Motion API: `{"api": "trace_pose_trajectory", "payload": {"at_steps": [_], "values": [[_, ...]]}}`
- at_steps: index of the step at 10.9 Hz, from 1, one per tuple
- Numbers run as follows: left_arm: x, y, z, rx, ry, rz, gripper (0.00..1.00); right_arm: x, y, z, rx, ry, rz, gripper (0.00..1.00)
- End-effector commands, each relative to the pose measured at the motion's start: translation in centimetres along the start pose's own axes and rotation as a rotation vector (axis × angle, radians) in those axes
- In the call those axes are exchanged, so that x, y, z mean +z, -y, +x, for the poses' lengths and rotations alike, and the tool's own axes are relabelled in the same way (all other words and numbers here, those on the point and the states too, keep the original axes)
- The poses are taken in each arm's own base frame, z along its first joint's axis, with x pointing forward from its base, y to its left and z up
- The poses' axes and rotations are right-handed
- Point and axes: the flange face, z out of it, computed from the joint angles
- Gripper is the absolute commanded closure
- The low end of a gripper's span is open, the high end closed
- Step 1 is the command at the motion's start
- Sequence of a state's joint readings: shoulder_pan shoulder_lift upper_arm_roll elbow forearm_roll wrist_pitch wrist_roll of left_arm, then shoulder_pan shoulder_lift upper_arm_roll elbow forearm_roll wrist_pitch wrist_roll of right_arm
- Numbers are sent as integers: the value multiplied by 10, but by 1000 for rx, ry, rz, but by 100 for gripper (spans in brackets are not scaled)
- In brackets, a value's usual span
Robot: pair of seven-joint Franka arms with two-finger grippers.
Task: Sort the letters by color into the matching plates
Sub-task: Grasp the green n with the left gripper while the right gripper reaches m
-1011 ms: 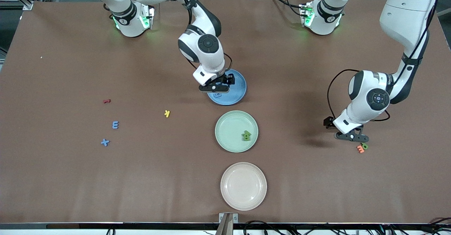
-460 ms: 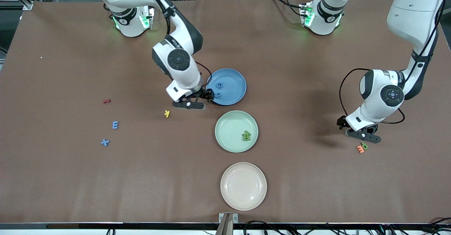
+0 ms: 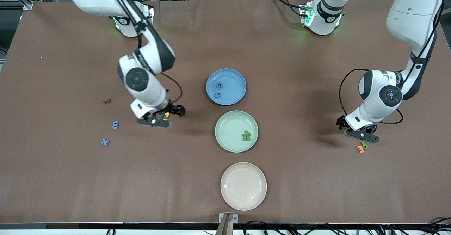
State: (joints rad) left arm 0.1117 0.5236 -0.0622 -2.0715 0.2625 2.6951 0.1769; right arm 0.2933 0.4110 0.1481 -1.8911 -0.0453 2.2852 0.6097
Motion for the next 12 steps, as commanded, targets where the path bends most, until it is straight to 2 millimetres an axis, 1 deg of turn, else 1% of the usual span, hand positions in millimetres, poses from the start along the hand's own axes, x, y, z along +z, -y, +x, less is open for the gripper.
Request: {"api": "trace_pose_trajectory", "payload": {"at_steps": [1,2,5,6,7,9,12], "values": [[3,9,-1,12,-17,9,14,-12,-78,35,14,12,-25,0],[4,8,0,9,-16,6,15,-9,-105,46,-17,16,-31,0],[8,14,-1,-2,-14,5,22,0,-154,60,-45,32,-36,0],[8,15,-1,-2,-15,6,22,1,-174,64,-62,34,-38,0],[8,17,-2,-6,-15,6,23,4,-188,67,-78,36,-37,0],[9,18,1,-7,-18,7,25,15,-216,70,-91,-3,-24,0],[8,20,4,-13,-24,7,28,30,-247,67,-153,-25,-18,0]]}}
